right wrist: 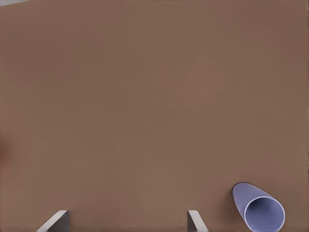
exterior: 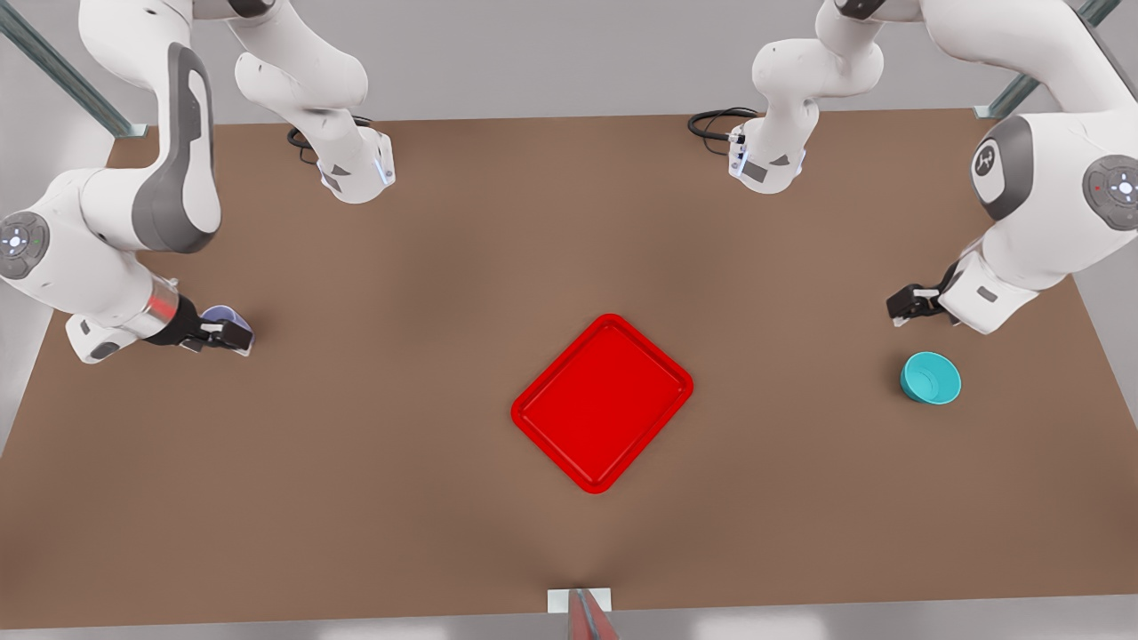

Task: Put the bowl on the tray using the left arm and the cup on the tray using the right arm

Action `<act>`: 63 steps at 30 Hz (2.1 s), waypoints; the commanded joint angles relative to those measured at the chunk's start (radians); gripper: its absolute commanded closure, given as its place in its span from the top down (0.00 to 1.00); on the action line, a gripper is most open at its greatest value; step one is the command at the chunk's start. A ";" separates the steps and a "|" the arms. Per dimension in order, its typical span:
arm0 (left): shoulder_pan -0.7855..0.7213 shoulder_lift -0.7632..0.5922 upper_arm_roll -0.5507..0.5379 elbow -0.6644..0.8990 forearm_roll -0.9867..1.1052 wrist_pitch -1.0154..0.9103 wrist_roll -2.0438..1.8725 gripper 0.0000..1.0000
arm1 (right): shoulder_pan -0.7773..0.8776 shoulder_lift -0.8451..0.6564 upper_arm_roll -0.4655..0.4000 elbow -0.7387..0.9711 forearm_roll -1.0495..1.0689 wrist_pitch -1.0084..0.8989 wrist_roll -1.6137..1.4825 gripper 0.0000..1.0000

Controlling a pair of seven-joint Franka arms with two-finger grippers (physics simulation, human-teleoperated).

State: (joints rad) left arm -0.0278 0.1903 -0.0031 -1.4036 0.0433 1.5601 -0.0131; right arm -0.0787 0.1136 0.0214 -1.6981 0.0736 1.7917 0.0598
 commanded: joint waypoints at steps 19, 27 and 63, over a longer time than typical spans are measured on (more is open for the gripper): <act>0.436 0.471 0.092 -0.216 -0.284 0.534 0.716 1.00 | 0.002 0.003 0.000 0.002 0.002 0.000 -0.002 1.00; 0.444 0.525 0.101 -0.218 -0.309 0.569 0.716 1.00 | -0.001 0.005 0.000 0.003 0.005 0.000 -0.002 1.00; -0.365 0.371 0.031 -0.166 -0.329 0.443 -0.338 0.21 | -0.006 0.006 -0.001 0.003 0.005 0.002 -0.006 1.00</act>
State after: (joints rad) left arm -0.4012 0.5716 0.0138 -1.5618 -0.2004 2.0042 -0.3672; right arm -0.0841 0.1197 0.0199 -1.6949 0.0782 1.7932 0.0539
